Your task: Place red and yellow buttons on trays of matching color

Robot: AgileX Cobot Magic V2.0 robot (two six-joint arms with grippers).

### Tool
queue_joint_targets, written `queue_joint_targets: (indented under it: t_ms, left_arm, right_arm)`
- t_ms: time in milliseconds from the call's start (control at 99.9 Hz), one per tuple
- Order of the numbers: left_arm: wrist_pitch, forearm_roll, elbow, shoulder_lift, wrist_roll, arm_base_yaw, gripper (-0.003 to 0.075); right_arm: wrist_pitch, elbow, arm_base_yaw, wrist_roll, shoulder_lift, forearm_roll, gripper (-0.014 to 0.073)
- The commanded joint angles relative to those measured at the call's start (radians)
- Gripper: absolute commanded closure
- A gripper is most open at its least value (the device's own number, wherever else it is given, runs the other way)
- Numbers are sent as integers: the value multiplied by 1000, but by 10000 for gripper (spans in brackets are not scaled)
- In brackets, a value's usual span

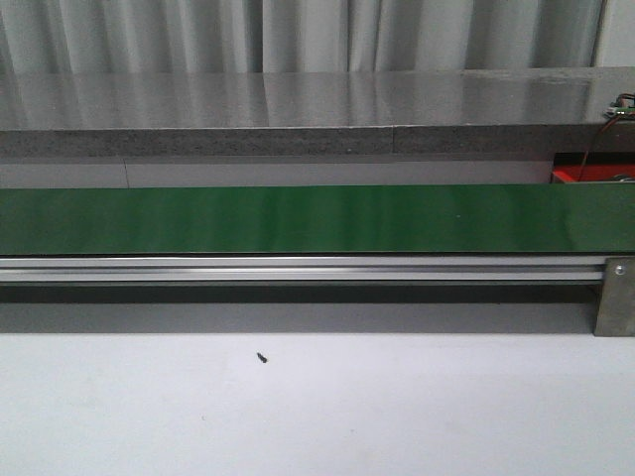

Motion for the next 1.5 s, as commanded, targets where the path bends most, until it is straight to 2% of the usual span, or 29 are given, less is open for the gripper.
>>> queue_joint_targets:
  t_ms: [0,50,1051,1151,1351,1421,1491]
  left_arm:
    - [-68,-21,-28,-1,-5,-8,740]
    - [-68,-21,-28,-1,-5,-8,740]
    - [-68,-21,-28,-1,-5,-8,740]
    - [-68,-21,-28,-1,-5,-8,740]
    - [-68,-21,-28,-1,-5,-8,740]
    - [-68,-21,-28,-1,-5,-8,740]
    - [-68,-21,-28,-1,-5,-8,740]
  right_arm:
    - [-53,-3,0,-6,-41,24,620]
    - [-50,1,0,-6,-53,24,694]
    - [-79,19,0,3,-65,9,690]
    - [-114,46,2,108,-107,-94,690]
    - [-179,153,37,512,-233,-428,690]
    - [-207,203,62,575,-273,-475,690]
    - [-236,255,88,581,-304,-480,690]
